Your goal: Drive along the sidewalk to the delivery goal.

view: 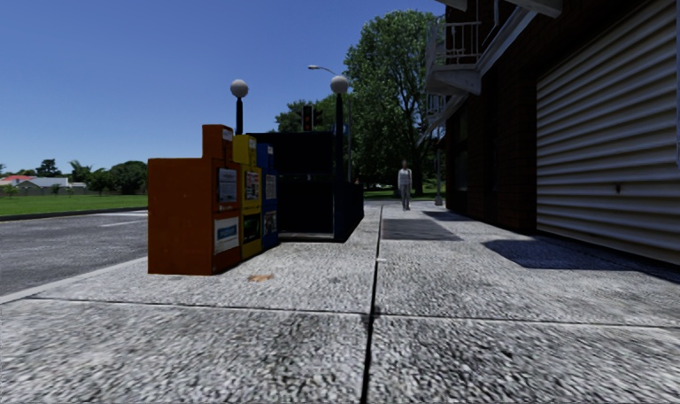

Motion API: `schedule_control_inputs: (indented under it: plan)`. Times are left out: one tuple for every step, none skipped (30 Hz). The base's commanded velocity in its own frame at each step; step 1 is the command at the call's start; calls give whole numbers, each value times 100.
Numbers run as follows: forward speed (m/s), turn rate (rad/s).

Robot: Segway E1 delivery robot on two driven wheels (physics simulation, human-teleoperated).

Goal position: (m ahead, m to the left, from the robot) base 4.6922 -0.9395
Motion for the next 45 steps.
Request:
schedule_control_inputs:
  plan:
    - [159,-28]
    - [159,-28]
    - [159,-28]
    - [159,-28]
    - [159,-28]
    - [159,-28]
    - [159,-28]
    - [158,-28]
    - [158,-28]
    - [158,-28]
    - [158,-28]
    - [158,-28]
    - [158,-28]
    - [158,-28]
    - [158,-28]
    - [158,-28]
    - [156,-28]
    - [156,-28]
    - [155,-28]
    - [154,-28]
    - [154,-28]
    - [153,-28]
    - [152,-28]
    - [151,-26]
    - [151,-26]
    - [151,-12]
    - [156,-5]
    - [156,-5]
    - [158,-3]
    - [158,-12]
    - [156,-28]
    - [156,-28]
    - [152,-43]
    - [149,-51]
    - [148,-52]
    - [148,-52]
    - [148,-52]
    - [148,-52]
    - [148,-52]
    - [148,-49]
    - [148,-45]
    - [148,-36]
    - [148,-36]
    - [148,-29]
    - [148,-28]
